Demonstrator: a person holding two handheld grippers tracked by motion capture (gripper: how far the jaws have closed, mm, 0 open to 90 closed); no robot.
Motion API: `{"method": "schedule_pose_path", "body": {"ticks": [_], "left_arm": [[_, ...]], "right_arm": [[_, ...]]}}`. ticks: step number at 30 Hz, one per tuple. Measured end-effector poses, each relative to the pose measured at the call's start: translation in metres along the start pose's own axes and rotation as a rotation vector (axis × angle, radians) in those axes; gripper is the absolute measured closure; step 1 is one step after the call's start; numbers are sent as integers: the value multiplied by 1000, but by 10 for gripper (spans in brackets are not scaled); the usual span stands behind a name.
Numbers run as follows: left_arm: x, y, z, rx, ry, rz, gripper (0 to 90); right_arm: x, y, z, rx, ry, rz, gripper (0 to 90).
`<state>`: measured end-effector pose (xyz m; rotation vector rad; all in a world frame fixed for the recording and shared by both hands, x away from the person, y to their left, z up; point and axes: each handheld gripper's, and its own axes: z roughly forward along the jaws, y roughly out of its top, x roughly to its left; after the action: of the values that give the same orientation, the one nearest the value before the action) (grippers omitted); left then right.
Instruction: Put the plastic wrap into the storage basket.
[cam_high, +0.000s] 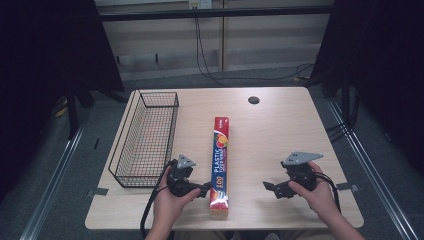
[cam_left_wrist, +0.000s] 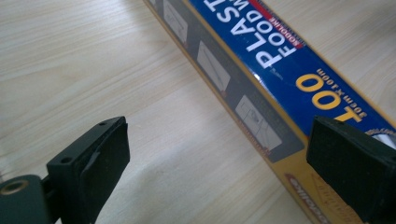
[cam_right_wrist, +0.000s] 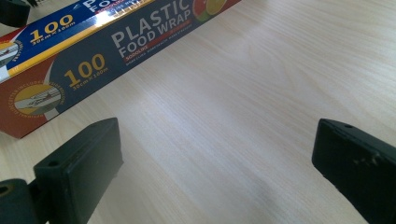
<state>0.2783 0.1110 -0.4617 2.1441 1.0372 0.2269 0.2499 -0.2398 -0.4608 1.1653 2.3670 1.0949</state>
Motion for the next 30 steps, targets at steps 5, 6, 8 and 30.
{"method": "schedule_pose_path", "body": {"ticks": [5,6,8,30], "left_arm": [[0,4,0,14,-27,-16,52],[1,5,-1,16,-27,-17,51],[2,9,-3,10,-32,-31,50],[-18,50,18,25,-47,-125,2]], "right_arm": [[0,0,-1,-4,3,-5,13],[-1,0,-3,-6,3,6,13],[-2,0,-4,-13,9,11,13],[-5,-1,-8,-24,13,20,13]]}}
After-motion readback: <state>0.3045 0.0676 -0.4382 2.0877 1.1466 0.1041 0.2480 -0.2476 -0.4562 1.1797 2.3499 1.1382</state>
